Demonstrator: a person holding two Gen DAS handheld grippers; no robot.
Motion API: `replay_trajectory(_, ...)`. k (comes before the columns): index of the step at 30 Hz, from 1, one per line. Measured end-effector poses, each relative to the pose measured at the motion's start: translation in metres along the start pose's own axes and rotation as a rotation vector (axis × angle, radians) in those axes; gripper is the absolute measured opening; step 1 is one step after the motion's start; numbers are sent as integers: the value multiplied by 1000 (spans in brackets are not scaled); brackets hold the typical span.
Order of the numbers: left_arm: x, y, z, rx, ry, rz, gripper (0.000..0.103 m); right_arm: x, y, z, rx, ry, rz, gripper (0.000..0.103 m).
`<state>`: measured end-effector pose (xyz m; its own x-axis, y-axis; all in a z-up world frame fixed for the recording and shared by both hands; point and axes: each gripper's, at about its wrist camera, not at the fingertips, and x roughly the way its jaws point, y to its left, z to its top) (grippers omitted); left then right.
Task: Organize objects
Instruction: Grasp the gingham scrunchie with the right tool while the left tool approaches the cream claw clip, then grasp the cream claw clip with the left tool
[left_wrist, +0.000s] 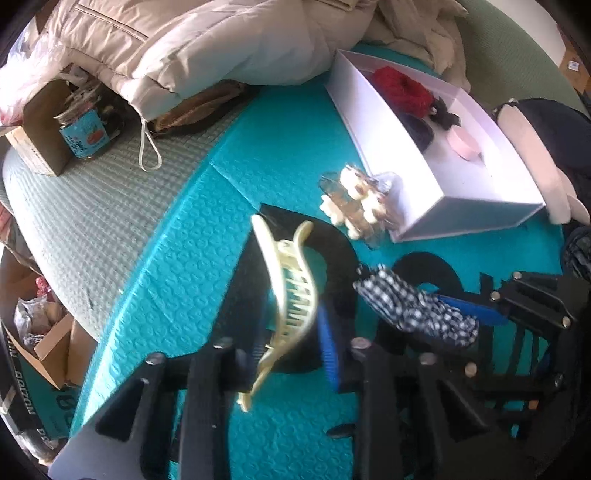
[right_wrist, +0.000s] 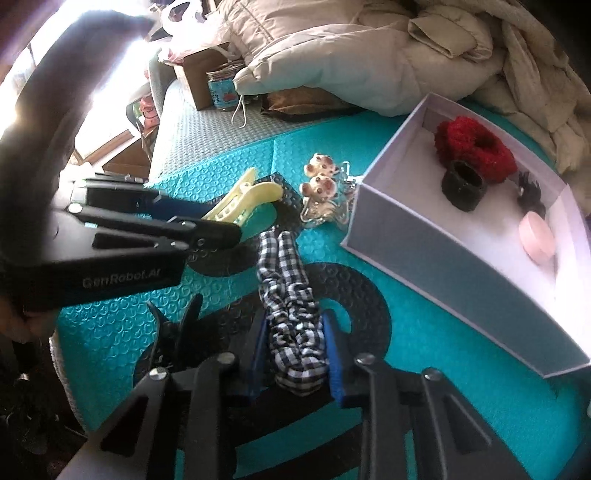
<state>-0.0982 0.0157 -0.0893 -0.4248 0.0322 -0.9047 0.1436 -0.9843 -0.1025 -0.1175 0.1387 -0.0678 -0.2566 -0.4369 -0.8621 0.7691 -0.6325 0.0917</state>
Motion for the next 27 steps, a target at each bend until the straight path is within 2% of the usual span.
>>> replay_trajectory(11,-18,-17,-30,41,31,1,22,-13,1,-21,3,8,-44,26)
replay_trajectory(16,-25,-31,-43,107,27,49,22,-18,8,-31,-29,12,-35,27)
replay_trajectory(27,-18,-39,-45,116,9,96,27,-19,16,-36,-65,-2,-62,32)
